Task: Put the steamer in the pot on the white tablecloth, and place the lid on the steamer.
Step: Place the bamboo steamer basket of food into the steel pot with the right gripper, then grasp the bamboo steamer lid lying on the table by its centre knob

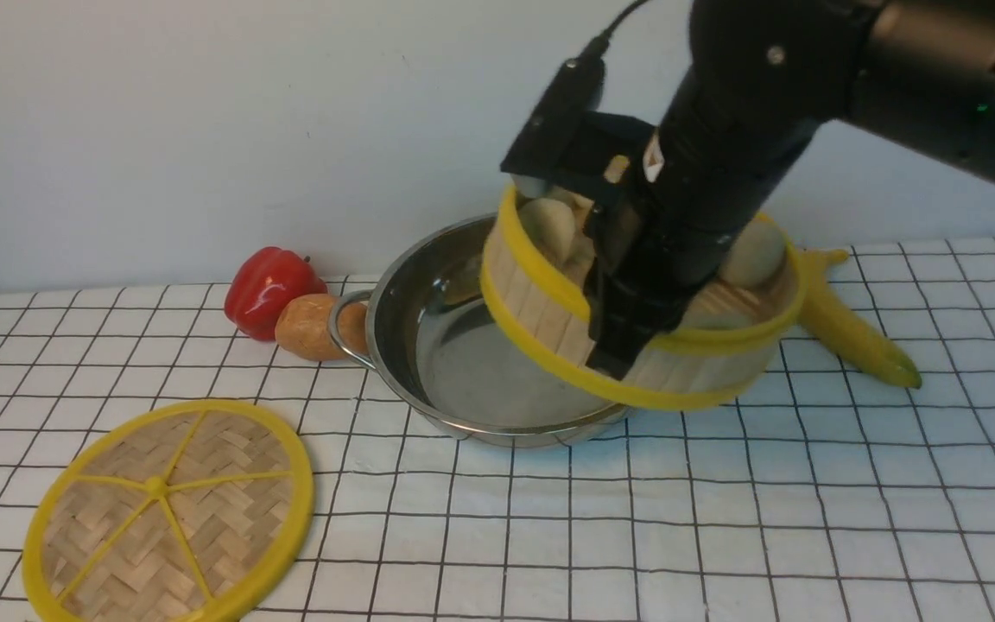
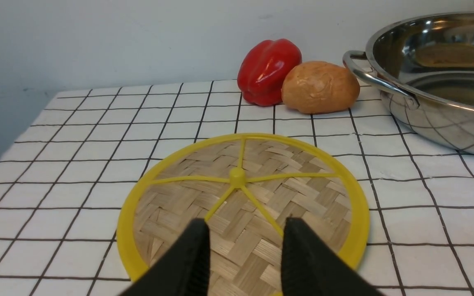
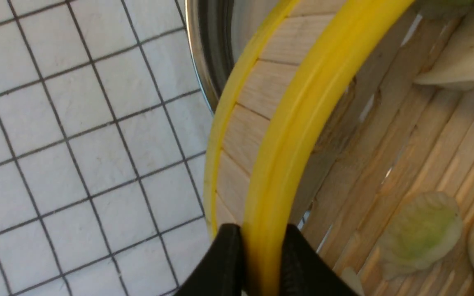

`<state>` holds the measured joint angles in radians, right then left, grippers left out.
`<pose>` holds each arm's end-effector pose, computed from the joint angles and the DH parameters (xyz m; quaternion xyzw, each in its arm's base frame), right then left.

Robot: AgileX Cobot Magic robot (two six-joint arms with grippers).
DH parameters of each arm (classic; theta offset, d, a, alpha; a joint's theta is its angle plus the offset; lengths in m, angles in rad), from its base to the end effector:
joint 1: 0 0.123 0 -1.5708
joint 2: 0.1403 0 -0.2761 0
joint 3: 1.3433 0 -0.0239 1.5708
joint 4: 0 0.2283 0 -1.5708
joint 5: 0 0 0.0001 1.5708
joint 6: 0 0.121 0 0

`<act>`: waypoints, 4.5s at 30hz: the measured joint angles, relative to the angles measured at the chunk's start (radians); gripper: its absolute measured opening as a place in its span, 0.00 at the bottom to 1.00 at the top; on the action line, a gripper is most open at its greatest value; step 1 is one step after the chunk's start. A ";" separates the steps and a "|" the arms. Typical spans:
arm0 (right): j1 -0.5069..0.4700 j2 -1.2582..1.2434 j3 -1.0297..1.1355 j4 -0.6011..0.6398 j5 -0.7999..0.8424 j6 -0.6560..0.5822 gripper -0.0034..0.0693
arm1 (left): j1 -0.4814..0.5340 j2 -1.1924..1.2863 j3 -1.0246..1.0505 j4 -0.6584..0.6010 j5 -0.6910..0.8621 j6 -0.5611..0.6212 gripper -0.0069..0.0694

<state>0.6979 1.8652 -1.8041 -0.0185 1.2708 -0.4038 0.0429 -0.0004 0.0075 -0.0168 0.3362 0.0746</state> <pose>0.2945 0.2442 0.2886 -0.5175 0.8401 0.0147 0.1619 0.0692 0.0023 0.1728 0.0080 0.7916 0.0288 0.6104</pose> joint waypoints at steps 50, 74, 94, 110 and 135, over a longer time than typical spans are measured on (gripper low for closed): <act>0.057 0.380 -0.231 -0.184 -0.089 -0.151 0.23 | 0.000 0.000 0.000 0.000 0.000 0.000 0.41; 0.057 0.399 -0.243 -0.201 -0.040 -0.155 0.66 | 0.000 0.000 0.000 0.000 0.000 0.000 0.41; 0.059 0.184 -0.243 -0.428 -0.232 0.186 0.34 | 0.000 0.000 0.000 0.000 0.000 0.000 0.41; 0.079 -0.047 -0.243 -0.321 -0.486 0.579 0.03 | 0.000 0.000 0.000 0.000 0.000 0.000 0.41; -0.059 -0.526 0.316 -0.297 -0.231 0.691 0.06 | 0.000 0.000 0.000 0.000 0.000 0.000 0.41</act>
<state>0.6390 1.3389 -1.4880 -0.3155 1.0397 0.2876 0.0429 -0.0004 0.0075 -0.0168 0.3362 0.0746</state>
